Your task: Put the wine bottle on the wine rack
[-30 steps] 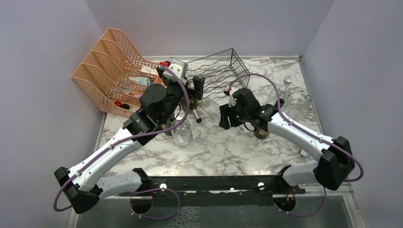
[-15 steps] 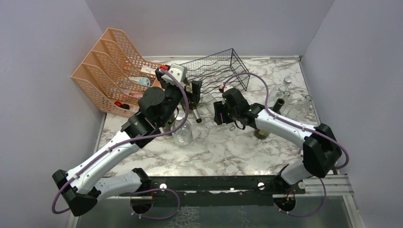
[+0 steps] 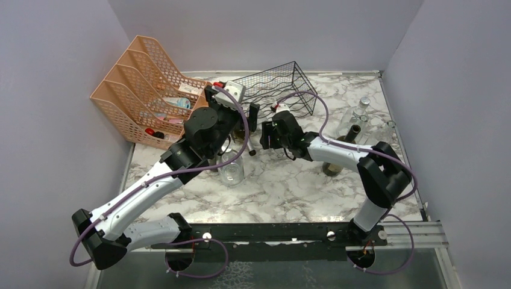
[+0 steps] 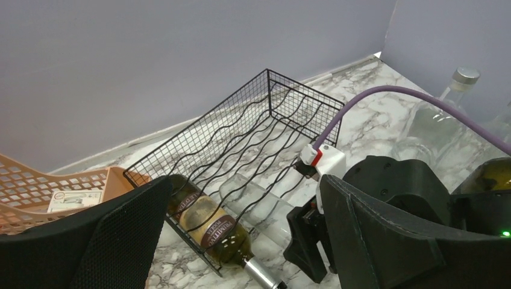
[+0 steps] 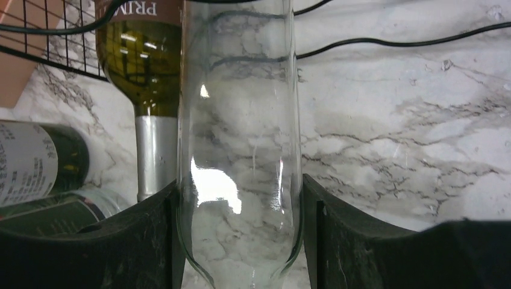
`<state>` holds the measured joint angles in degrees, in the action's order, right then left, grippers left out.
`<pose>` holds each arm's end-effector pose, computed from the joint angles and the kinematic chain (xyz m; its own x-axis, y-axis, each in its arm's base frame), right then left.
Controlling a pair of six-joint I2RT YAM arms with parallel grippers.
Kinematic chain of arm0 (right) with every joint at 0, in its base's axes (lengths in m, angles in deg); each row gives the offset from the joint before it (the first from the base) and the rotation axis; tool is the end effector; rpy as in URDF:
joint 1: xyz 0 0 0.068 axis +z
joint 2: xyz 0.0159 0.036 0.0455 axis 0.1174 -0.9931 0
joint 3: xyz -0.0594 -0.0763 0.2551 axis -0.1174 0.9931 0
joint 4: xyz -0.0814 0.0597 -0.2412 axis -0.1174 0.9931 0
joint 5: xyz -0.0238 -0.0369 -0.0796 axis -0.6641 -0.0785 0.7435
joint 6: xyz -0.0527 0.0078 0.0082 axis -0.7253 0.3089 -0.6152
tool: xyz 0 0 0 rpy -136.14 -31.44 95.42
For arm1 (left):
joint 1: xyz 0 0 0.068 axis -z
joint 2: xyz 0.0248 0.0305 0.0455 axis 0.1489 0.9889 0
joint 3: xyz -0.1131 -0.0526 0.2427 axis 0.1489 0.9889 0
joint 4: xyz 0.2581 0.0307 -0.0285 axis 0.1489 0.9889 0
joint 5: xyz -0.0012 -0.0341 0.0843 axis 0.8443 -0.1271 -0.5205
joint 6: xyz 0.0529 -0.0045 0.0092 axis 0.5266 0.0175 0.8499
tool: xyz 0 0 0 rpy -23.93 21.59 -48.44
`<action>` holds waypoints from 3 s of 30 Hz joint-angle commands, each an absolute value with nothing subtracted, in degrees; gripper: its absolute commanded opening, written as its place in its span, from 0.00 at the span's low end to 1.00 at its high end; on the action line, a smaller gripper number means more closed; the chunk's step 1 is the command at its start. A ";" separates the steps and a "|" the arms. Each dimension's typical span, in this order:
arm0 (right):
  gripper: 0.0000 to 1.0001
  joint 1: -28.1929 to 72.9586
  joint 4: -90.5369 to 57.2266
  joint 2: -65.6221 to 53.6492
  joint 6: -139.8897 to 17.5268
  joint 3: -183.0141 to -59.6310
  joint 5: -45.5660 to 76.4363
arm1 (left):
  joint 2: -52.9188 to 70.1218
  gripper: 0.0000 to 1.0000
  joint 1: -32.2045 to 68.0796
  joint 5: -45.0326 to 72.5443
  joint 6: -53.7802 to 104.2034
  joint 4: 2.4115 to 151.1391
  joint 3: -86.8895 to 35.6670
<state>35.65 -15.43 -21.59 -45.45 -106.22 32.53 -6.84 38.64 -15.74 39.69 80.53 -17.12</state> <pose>0.2771 0.2452 0.2125 -0.6381 -0.0703 -0.7668 -0.3516 0.9125 0.2089 0.1694 -0.1641 0.4218 0.0465 0.0191 -0.9987 0.4363 0.8990 0.0375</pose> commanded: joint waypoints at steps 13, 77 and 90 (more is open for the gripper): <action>0.01 35.88 -32.17 -33.59 -50.31 -116.27 39.46 | -5.97 0.99 38.28 -13.23 38.99 82.58 -20.84; 0.74 33.33 -15.89 -34.38 -50.51 -120.33 33.56 | -6.70 0.99 38.17 -9.49 38.12 86.40 -20.12; 0.61 33.33 -11.05 -35.33 -52.44 -120.16 34.44 | -7.62 0.99 38.18 -9.83 38.11 86.47 -19.01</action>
